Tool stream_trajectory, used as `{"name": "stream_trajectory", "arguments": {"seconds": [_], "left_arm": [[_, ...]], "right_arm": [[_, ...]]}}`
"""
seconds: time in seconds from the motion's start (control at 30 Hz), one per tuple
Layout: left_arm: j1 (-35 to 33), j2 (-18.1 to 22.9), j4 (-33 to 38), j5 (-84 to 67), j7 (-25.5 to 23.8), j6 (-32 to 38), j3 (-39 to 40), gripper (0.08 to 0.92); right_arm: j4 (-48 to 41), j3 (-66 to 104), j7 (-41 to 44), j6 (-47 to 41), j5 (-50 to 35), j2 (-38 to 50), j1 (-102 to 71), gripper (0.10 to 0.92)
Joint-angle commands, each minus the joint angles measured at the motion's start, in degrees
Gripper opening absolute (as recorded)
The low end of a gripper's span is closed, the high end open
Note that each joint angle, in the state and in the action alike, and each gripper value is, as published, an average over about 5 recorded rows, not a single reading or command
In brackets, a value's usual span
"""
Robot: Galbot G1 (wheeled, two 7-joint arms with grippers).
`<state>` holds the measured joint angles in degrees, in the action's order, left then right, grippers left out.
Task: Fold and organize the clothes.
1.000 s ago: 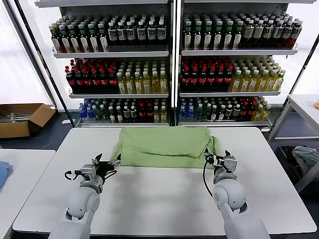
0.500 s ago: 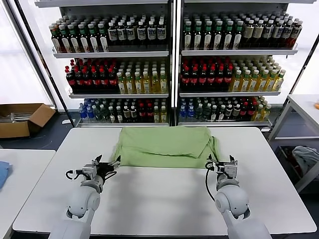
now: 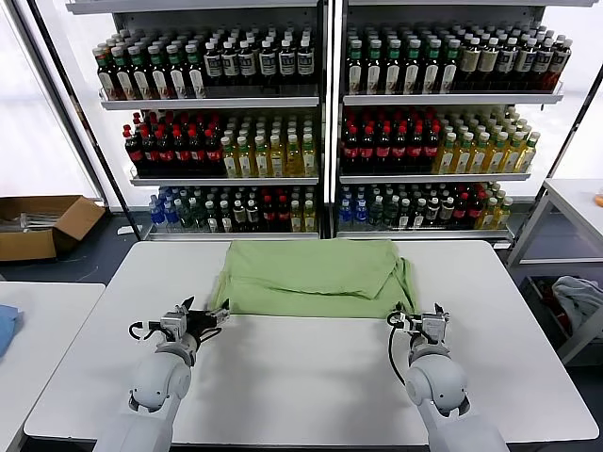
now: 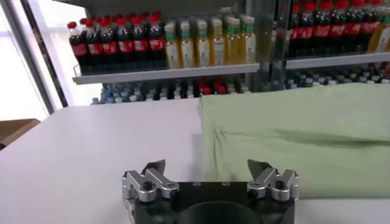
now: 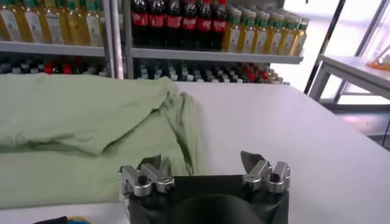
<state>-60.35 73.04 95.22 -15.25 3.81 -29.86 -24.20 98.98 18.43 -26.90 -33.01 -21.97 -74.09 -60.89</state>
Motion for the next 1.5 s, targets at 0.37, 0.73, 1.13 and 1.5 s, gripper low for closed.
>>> {"name": "stream_trajectory", "arguments": {"seconds": [0.37,0.73,1.13,1.5], "left_arm": [[-1.0,0.4,-1.5,0.9,-0.4,-1.1,0.6,0.484],[-1.7,0.4,-1.1,1.1,-0.5,-0.4,0.0,0.164],[-10.0,0.3,12.7,3.0,0.6,-0.1,-1.2,0.085],[-28.3,0.6,29.9,2.9,2.9,-0.8,-2.7,0.085]], "right_arm": [[-0.5,0.0,0.2,-0.1,-0.8,-0.5,-1.1,0.509],[1.3,0.3,1.2,0.0,-0.4,-0.3,-3.0,0.206],[13.4,0.4,2.4,1.4,5.0,-0.3,-9.8,0.116],[25.2,0.6,-1.8,3.0,5.4,2.7,-25.3,0.116]]}}
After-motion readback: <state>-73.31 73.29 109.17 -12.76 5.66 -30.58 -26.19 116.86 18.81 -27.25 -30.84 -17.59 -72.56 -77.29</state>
